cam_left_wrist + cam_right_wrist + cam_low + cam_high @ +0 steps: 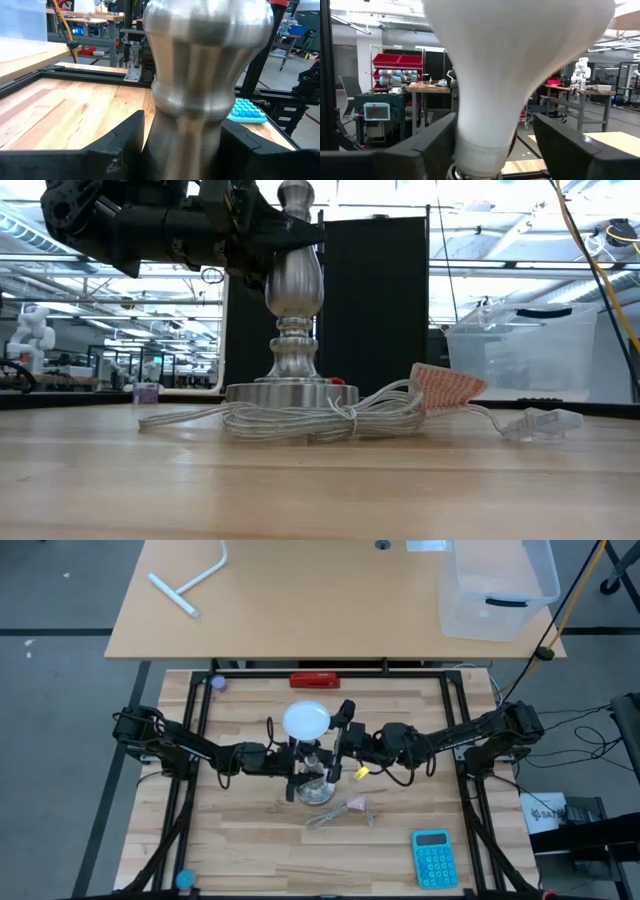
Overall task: Screw lightbulb
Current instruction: Remove the white lightbulb from the silver lamp
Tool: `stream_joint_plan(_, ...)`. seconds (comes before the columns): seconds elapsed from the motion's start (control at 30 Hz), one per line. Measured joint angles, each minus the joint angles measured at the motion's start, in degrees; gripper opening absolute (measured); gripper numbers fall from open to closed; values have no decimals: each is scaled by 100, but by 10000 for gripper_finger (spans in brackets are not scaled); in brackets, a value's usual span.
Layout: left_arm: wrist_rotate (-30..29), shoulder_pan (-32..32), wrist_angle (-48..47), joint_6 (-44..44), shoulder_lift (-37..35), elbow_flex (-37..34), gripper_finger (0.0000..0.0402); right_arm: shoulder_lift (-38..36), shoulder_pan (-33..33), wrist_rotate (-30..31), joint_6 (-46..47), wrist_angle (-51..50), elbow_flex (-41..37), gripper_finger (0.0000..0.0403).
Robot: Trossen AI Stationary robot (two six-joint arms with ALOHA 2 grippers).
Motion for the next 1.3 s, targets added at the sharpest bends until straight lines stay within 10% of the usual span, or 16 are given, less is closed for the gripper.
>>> stream_joint_plan(0.33,-39,7,15,-48,0,2,190,-39,-16,-84,-75,-103,0,141)
stream_joint_plan(1.3,488,11,-100,208,0,4,190,-39,-960,-3857,280,-40,-9,142)
